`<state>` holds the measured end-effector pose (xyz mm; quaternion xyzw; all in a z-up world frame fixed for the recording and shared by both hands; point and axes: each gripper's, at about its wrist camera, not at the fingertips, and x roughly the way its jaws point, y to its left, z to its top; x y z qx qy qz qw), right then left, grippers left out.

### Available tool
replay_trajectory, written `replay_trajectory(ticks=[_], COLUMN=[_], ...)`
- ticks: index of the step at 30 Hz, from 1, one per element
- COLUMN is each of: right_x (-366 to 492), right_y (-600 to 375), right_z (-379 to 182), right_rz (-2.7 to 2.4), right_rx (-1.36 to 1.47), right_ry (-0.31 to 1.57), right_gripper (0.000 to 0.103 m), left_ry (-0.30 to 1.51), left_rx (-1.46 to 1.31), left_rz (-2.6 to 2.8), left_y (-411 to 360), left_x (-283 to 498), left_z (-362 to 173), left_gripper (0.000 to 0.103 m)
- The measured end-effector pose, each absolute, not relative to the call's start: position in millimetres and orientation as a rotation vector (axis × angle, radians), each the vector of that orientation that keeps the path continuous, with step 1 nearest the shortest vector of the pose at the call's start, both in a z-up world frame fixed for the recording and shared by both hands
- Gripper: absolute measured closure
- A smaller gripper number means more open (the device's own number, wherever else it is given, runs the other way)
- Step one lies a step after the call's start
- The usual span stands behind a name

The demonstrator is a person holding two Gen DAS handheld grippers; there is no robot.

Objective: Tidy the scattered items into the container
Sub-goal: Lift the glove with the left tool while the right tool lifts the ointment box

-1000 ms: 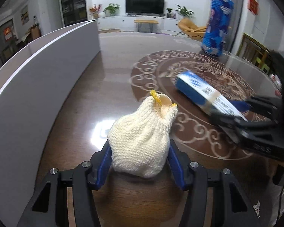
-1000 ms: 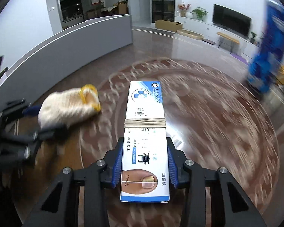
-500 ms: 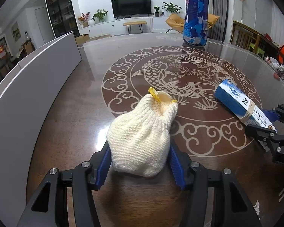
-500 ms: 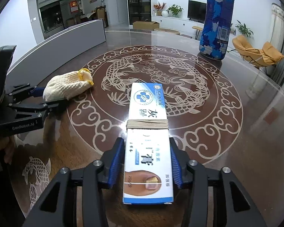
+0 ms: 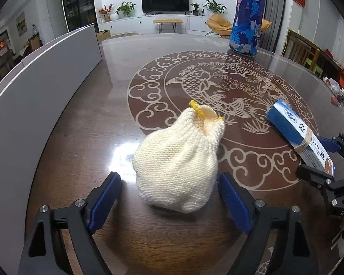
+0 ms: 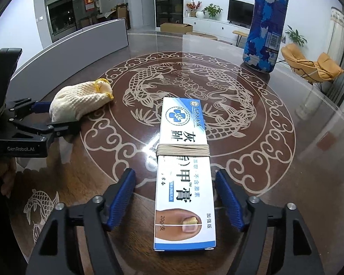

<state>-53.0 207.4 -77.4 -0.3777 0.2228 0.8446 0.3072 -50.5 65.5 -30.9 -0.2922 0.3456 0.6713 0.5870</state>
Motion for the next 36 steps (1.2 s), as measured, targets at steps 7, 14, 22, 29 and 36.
replay_trajectory(ticks=[7,14,22,29,36], right_x=[-54.1,-57.1,-57.3,-63.6,-86.7], right_y=[212.4,214.3,214.4,220.1,253.2], right_z=[-81.1,-84.6,-85.5,-83.8,-76.7], right_rz=[2.217,2.216,2.219,2.24,2.22], right_rx=[-1.011,-1.044,-1.048,-1.121,-1.455], right_ry=[0.603,0.605,0.604,0.601,0.745], right_gripper=[0.012,0.0,0.0,0.0,0.006], left_ry=[0.826,0.825,0.864,0.931,0.986], left_rx=[-0.694,-0.695,-0.678,-0.729,-0.656], left_rz=[1.542,1.537,1.453,1.372,1.291], left_y=[69.2,70.8,67.9,67.2,75.9], left_x=[-48.7,-48.5,-51.0,-65.4,-49.6], left_z=[-33.3,-33.8,-32.3,-26.9,-13.3], left_gripper=[0.0,0.0,0.0,0.0,0.0])
